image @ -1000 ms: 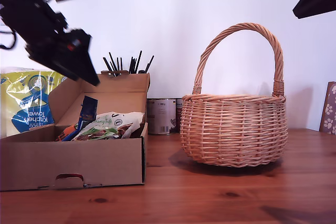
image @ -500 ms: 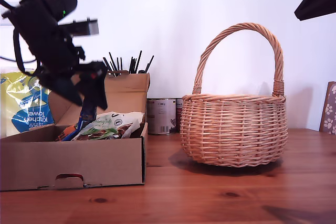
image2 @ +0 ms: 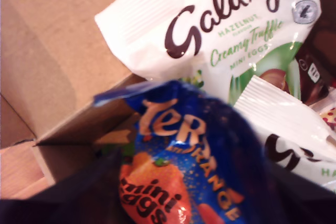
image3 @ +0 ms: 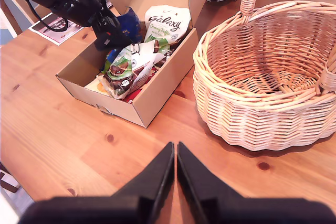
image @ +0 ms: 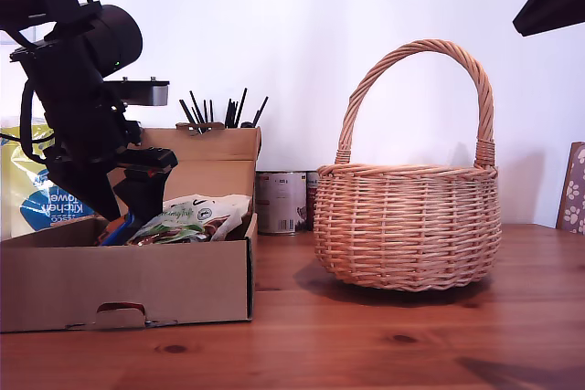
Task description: Move the bags of Easter eggs from the cardboard box on the left into the woven basket on the right side.
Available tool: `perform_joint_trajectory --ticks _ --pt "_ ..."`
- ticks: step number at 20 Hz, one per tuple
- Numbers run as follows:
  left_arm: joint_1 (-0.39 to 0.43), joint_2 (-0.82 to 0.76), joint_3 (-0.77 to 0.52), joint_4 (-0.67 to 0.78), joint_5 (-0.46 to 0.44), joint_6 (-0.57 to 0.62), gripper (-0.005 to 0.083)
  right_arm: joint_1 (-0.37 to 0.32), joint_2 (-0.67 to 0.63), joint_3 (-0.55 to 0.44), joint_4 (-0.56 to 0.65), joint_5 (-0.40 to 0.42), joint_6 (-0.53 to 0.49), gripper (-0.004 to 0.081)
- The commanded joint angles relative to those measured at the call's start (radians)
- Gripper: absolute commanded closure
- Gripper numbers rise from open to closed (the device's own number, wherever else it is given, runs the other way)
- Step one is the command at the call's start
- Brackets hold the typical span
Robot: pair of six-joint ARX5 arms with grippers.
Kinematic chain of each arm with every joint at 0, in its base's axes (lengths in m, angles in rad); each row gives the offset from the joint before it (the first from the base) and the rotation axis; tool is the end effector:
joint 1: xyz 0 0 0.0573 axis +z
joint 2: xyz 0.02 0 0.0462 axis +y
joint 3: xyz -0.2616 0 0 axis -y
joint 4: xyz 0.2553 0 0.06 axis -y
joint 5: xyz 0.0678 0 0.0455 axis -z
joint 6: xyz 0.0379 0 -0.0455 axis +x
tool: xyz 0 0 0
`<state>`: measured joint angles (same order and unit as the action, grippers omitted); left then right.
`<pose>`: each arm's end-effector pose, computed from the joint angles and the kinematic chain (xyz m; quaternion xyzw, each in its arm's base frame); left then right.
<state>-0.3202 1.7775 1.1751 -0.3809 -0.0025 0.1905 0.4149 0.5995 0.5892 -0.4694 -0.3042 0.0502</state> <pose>0.3575 -0.1185 0.1763 0.1583 0.4506 -0.1831 0.8593 0.1347 0.0717 0.2605 0.0097 0.2457 0.3357 0.9093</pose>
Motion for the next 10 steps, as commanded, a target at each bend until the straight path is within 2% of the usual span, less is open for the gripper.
perform_joint_trajectory --ticks 1,3,4,7,10 --pt "0.005 0.029 -0.002 -0.004 -0.005 -0.012 0.0415 0.006 0.0 0.009 0.003 0.0 -0.007 0.0783" --pt "0.011 0.031 -0.002 -0.022 -0.006 -0.037 0.0443 0.006 0.0 0.009 0.003 0.0 -0.007 0.0783" --pt "0.014 0.031 -0.002 -0.039 -0.003 -0.046 0.049 0.006 0.0 0.009 0.003 0.0 -0.007 0.0783" --pt "0.021 0.031 -0.002 -0.059 0.006 -0.045 0.0704 0.006 0.0 0.009 0.003 0.0 -0.007 0.0783" --pt "0.022 0.029 0.006 -0.053 0.006 -0.045 0.0797 0.006 0.0 0.009 0.002 0.0 -0.007 0.0783"
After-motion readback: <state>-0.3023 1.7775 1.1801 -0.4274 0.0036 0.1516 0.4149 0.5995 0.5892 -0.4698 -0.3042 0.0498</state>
